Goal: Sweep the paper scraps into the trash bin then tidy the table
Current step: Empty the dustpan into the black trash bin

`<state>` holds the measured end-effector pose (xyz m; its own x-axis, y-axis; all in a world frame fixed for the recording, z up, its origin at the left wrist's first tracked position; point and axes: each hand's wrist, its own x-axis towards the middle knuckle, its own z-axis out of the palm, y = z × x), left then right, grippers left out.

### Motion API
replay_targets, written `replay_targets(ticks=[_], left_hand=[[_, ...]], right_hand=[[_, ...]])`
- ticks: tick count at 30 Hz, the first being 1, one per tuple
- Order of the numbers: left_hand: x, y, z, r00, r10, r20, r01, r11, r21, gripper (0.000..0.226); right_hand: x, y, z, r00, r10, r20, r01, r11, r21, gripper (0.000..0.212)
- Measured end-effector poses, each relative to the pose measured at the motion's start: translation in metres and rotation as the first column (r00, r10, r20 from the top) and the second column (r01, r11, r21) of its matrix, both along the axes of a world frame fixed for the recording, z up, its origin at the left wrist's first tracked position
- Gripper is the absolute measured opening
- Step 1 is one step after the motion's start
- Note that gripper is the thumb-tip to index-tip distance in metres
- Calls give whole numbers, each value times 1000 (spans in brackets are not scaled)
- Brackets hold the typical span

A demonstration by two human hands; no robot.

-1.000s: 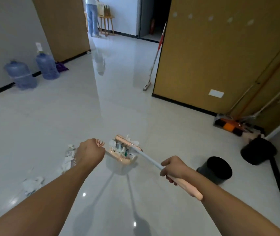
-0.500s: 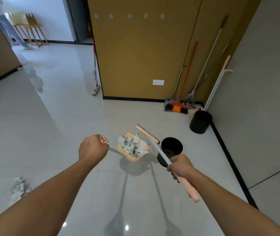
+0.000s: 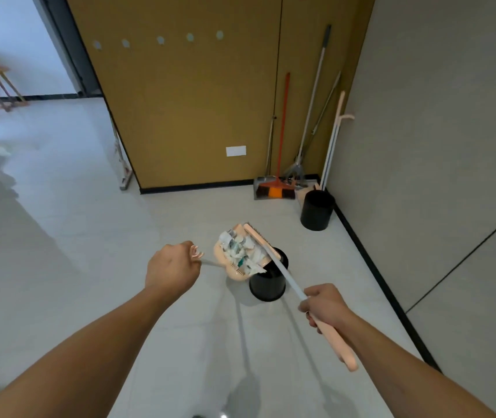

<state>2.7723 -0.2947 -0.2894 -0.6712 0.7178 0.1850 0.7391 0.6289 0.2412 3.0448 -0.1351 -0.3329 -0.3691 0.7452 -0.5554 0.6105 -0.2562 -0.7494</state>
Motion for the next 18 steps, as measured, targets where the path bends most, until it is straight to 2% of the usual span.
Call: replay_targets(ticks=[2, 8, 18], left_hand=[[-6, 14, -3, 997, -58, -47, 57, 998, -31, 17], [-42, 50, -14, 957, -227, -179, 209, 971, -117, 12], [-77, 96, -31, 894, -379, -240, 310, 908, -280, 13]], right_hand=[[-1, 6, -2, 999, -34, -6, 33, 999, -27, 24], [-12, 12, -11, 991, -129, 23, 131, 988, -81, 44], [-35, 27, -20, 964, -264, 28, 266, 960, -92, 50]])
